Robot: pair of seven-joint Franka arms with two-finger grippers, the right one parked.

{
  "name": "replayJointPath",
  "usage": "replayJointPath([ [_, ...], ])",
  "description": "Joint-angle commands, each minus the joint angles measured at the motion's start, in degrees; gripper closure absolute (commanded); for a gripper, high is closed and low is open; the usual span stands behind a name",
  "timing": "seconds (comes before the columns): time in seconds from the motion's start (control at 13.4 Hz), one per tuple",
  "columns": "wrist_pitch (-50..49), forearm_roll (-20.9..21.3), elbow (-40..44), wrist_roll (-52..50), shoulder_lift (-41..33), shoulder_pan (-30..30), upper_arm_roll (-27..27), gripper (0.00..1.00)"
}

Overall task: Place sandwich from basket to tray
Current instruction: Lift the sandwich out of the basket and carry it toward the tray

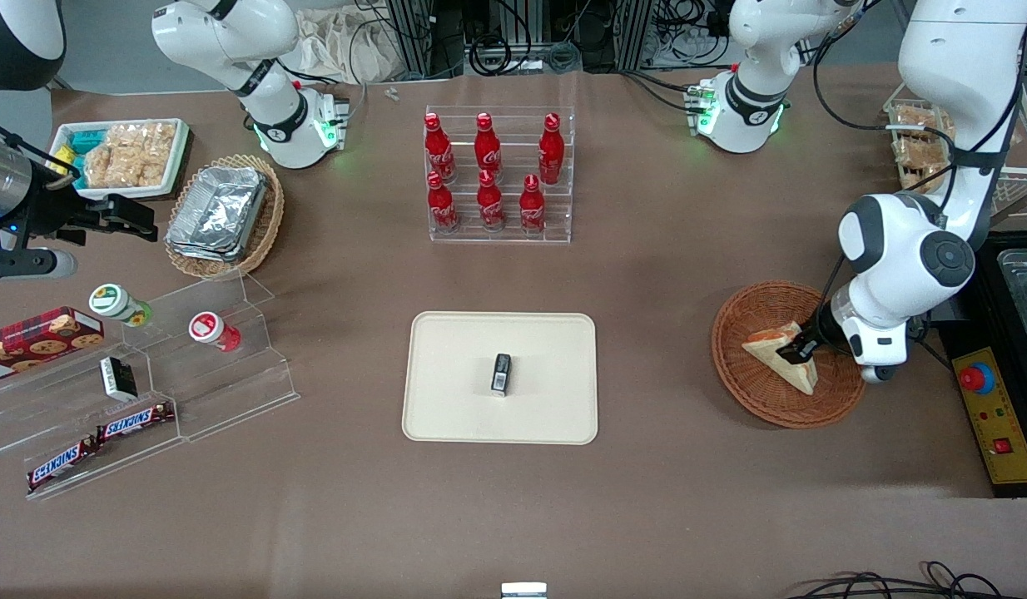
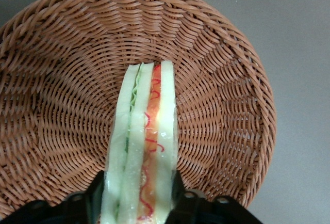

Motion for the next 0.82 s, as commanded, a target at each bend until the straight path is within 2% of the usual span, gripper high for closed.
replayJointPath([
  [0.0, -1.9, 0.1, -1.1, -1.1, -2.1, -0.1, -0.4, 0.60],
  [0.15, -5.9, 0.1, 0.8, -1.1, -3.2, -0.2, -0.5, 0.78],
  [0.22, -9.1, 0.1, 2.3, -1.3, -4.2, -0.2, -1.1, 0.97],
  [0.3, -12.1, 0.1, 3.5, -1.3, -5.7, -0.2, -1.6, 1.00],
  [0.52, -23.6, 0.1, 9.2, -0.9, -10.4, -0.2, -2.8, 1.00],
  [0.75, -33.7, 0.0, 18.9, -0.7, -9.5, -0.2, -8.9, 1.00],
])
